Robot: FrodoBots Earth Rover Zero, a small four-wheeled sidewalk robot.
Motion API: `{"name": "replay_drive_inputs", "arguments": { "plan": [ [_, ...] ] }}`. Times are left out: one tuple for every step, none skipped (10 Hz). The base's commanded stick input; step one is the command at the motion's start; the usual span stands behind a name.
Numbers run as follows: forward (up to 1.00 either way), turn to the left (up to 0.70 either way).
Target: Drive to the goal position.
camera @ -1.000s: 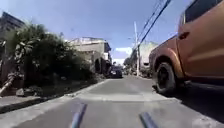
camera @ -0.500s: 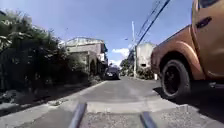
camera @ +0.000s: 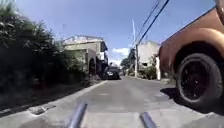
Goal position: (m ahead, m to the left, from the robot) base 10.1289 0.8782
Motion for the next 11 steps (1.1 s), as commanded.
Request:
{"name": "replay_drive_inputs", "arguments": {
  "plan": [
    [0.7,-0.33],
    [0.7,-0.34],
    [0.7,-0.34],
    [0.7,-0.33],
    [0.7,0.0],
    [0.7,0.0],
    [0.7,0.0],
    [0.7,0.0],
    [0.7,0.0],
    [0.7,0.0],
    [0.7,0.0]
  ]
}}
